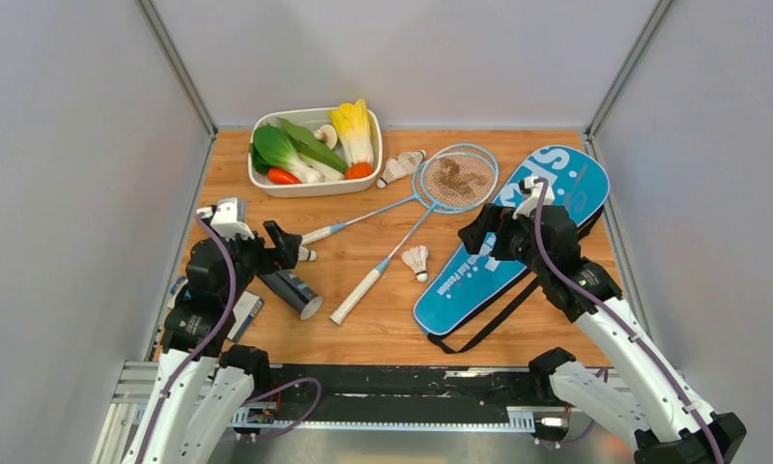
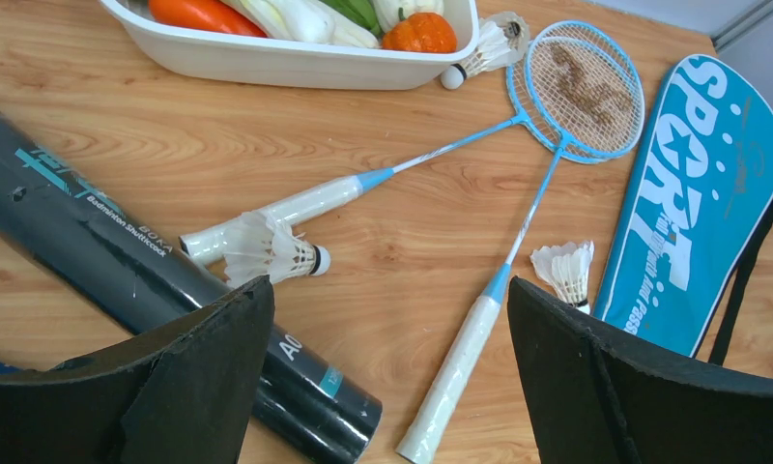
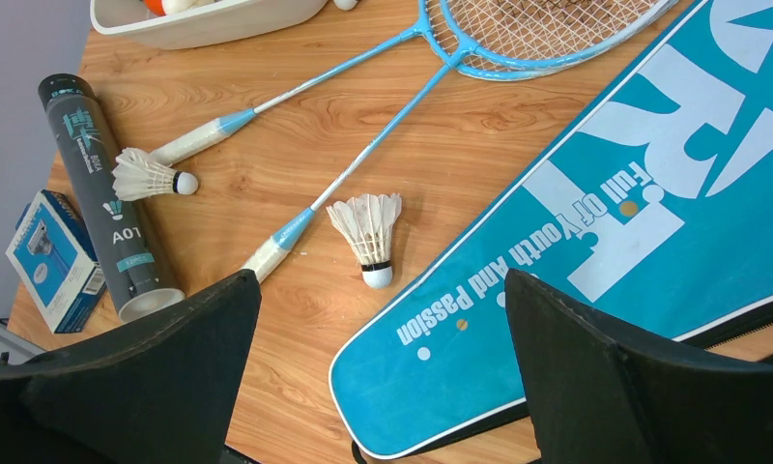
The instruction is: Pack up the badminton gear
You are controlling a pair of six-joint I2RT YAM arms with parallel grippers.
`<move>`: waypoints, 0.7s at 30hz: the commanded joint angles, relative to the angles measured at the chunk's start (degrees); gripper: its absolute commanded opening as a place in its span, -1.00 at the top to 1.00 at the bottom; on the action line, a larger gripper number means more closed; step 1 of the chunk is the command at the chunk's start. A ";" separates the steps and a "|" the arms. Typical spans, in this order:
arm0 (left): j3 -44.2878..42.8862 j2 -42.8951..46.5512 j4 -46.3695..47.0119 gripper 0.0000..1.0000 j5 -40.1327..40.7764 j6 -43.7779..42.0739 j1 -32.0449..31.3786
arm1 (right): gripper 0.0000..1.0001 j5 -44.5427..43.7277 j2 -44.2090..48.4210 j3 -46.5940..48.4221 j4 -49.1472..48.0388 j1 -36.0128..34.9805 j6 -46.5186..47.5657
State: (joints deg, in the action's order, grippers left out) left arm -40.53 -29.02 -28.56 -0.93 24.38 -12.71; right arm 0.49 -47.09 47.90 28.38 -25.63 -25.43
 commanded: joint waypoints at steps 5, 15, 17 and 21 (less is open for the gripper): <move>-0.34 -0.09 0.32 -0.93 0.76 0.74 -0.11 | -1.00 -0.49 0.86 0.73 -2.63 -0.07 -0.67; -3.02 -1.22 -6.87 -0.92 10.32 7.76 -0.09 | -1.00 0.52 -0.19 2.18 -2.60 -0.10 -1.38; -5.45 -3.57 -11.79 -0.92 11.19 11.37 -0.10 | -1.00 0.43 -0.14 1.83 -2.52 -0.07 -1.58; -8.88 -9.20 -22.28 -0.82 13.34 22.00 -0.06 | -1.00 1.56 0.54 0.95 -2.38 -0.19 -1.74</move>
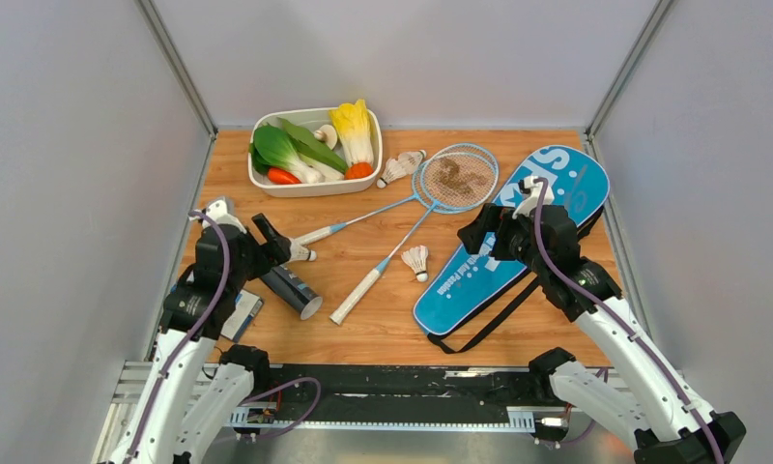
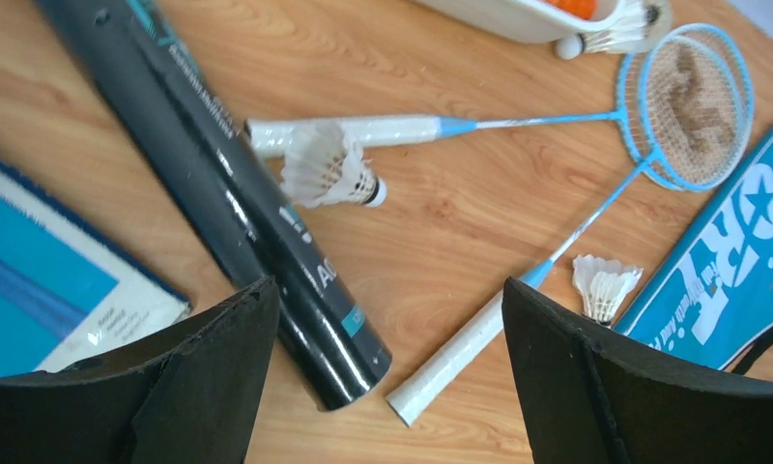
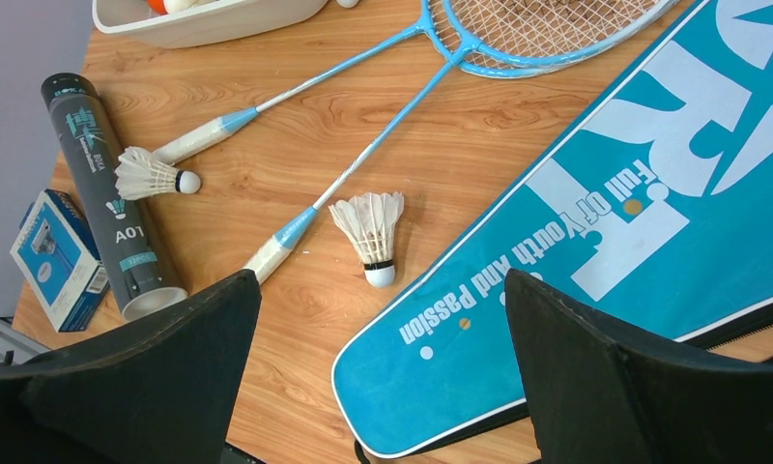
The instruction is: Pack up the badminton gear
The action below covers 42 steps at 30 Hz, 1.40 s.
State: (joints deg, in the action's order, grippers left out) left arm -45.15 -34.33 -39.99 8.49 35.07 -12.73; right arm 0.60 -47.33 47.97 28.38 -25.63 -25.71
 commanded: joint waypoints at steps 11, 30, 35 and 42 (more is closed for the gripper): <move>3.80 -12.89 -13.97 -0.69 1.84 28.15 -0.09 | -1.00 1.87 3.79 -1.27 -2.32 -0.12 -0.69; 12.40 -15.92 0.78 -0.80 4.62 26.37 -0.10 | -1.00 6.41 4.92 -2.01 -2.51 -0.13 -0.37; 9.23 -18.14 -0.66 -0.81 12.49 24.45 0.35 | -1.00 6.22 4.94 -1.77 -2.53 -0.12 -0.41; 2.08 -22.39 -0.20 -0.85 15.73 20.23 3.67 | -1.00 6.33 5.17 -2.02 -2.42 -0.06 0.01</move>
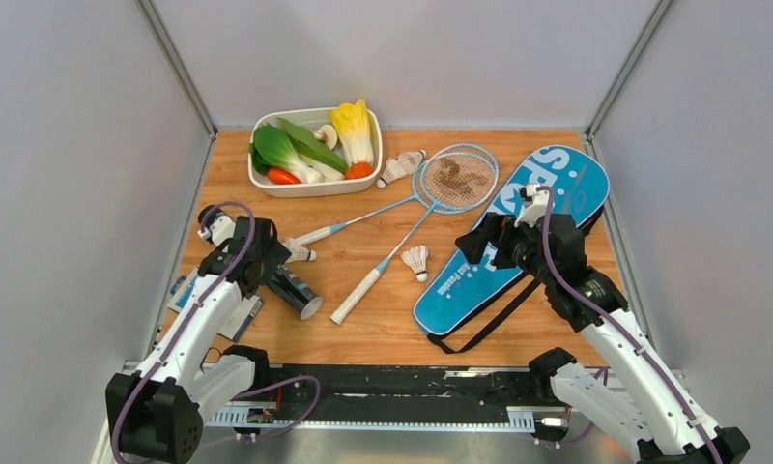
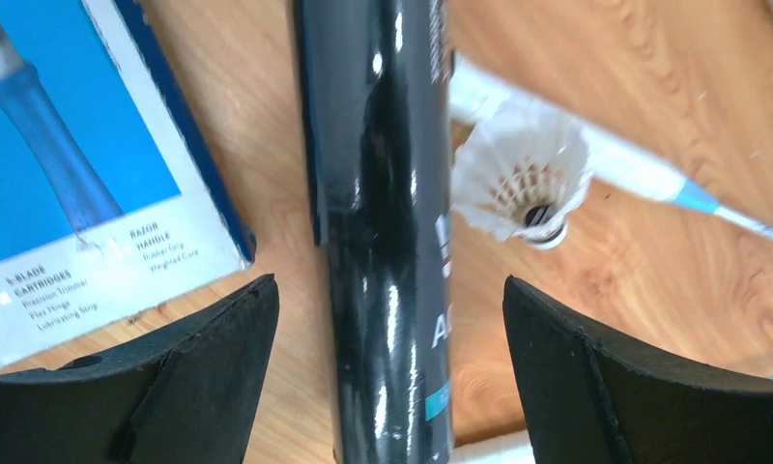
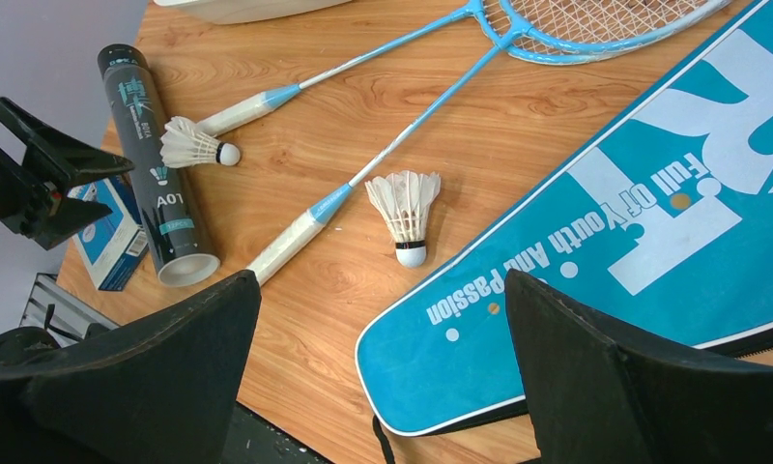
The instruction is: Pack up the badminton gear
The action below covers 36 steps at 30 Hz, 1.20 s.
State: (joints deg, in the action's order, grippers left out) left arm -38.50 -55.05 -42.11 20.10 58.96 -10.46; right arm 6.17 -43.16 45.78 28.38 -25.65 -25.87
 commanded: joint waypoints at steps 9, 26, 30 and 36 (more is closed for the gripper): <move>-8.34 -12.62 4.05 -0.87 3.88 -7.65 6.65 | -1.00 -0.50 2.53 0.02 -1.69 -0.10 1.71; -3.86 -24.97 14.92 -0.61 -3.63 -7.09 11.86 | -1.00 -1.74 6.13 1.74 -0.08 -0.10 3.19; -5.08 -22.42 12.30 -0.32 -2.26 -7.39 11.97 | -1.00 -2.02 6.11 1.77 0.11 -0.04 2.61; -10.24 -14.26 5.11 -0.09 2.38 -8.49 12.01 | -1.00 -1.60 5.11 2.00 0.10 -0.10 1.44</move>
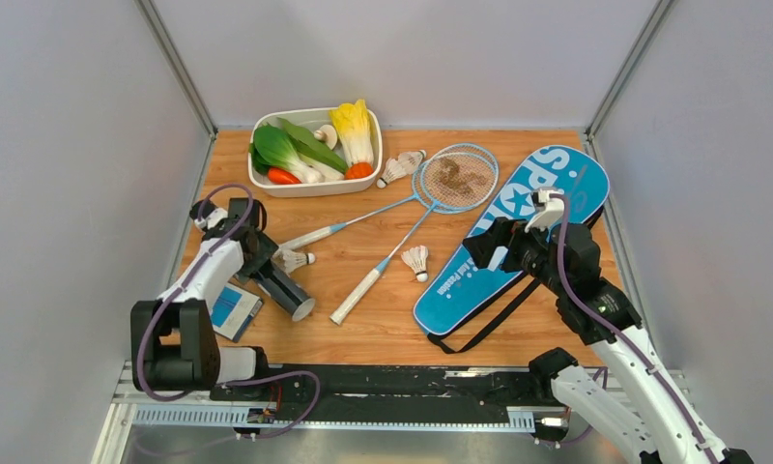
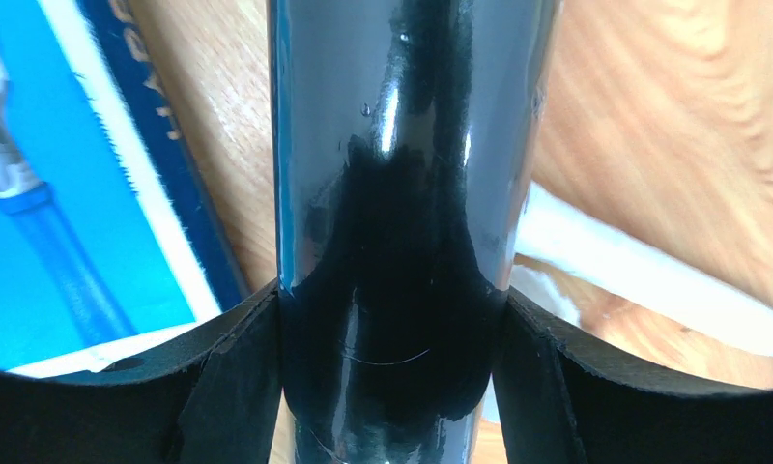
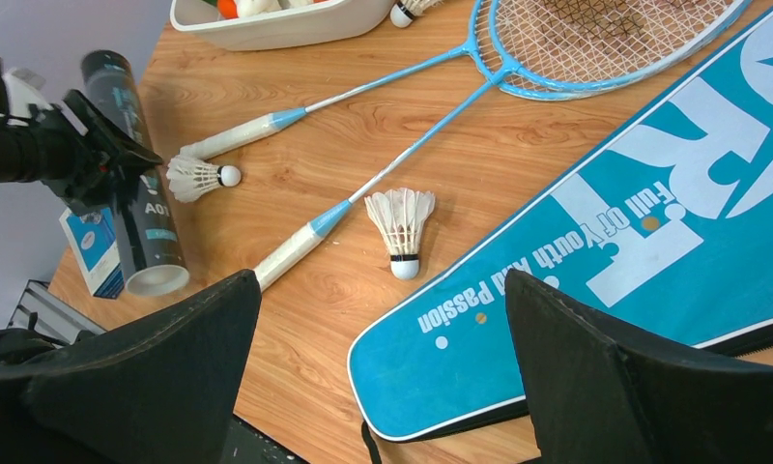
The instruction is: Pack up the badminton gear
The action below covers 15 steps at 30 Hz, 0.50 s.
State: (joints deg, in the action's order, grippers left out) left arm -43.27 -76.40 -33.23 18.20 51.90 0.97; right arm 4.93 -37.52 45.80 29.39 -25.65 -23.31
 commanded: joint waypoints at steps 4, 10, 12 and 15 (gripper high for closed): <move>-9.14 14.13 -5.57 -0.07 4.15 -5.27 0.53 | -1.00 0.18 -0.63 2.34 -0.98 -0.11 -1.30; -11.86 25.00 1.31 0.01 -12.48 -19.95 0.49 | -1.00 1.05 -1.99 4.21 -1.60 -0.11 -1.02; -11.53 27.74 3.67 0.04 -22.16 -23.57 0.39 | -1.00 2.56 -2.75 5.81 -2.22 -0.10 -0.84; -10.06 29.89 7.79 0.05 -41.91 -26.12 0.29 | -1.00 3.90 -3.95 7.91 -4.04 -0.10 -0.77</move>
State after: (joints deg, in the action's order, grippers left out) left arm -53.19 -48.64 -33.58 2.92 33.89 1.26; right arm 6.24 -40.62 49.04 29.61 -25.65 -23.51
